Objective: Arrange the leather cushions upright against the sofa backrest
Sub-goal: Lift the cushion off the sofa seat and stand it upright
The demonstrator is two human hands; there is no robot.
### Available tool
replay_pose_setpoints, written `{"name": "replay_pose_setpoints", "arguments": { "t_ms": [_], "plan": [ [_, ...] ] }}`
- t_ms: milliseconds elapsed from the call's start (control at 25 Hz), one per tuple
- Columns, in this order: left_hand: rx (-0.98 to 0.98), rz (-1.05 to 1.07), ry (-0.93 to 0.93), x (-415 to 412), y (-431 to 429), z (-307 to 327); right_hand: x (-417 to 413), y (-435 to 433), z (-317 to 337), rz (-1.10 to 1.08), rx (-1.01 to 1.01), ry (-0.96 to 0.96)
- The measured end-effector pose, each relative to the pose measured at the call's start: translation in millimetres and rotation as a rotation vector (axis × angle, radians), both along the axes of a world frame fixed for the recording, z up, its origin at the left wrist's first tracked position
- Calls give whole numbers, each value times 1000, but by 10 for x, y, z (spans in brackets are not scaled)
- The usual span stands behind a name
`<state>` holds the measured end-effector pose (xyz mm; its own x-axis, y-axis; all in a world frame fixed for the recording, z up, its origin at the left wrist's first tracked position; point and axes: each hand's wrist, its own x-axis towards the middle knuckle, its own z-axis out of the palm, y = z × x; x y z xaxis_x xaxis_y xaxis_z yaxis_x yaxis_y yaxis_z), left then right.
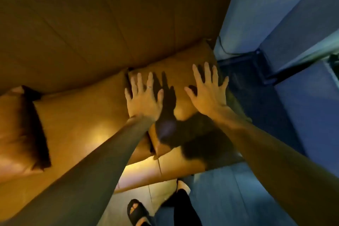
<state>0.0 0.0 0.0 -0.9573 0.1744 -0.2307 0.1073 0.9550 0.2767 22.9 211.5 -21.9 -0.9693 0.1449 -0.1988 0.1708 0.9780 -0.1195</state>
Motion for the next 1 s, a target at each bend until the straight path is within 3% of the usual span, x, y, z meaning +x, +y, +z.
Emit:
{"name": "replay_pose_setpoints", "arguments": {
  "t_ms": [160, 280, 560, 760, 880, 1000],
  "plan": [
    [39, 133, -156, -42, 197, -759, -8, 90, -663, -49, -15, -21],
    [101, 214, -108, 9, 330, -1102, -1, 97, -881, -68, -56, 28],
    [274, 327, -27, -6, 396, -1222, -44, 107, -891, -84, -99, 39],
    [504, 739, -10, -275, 474, -1140, -339, 300, -712, -231, -180, 188],
    [652, 1064, -188, -610, 304, -1107, -805, 482, -629, -425, -256, 14],
    [858, 1240, -495, -786, -25, -1117, -1037, 616, -572, -621, -319, -133]
  ]
}}
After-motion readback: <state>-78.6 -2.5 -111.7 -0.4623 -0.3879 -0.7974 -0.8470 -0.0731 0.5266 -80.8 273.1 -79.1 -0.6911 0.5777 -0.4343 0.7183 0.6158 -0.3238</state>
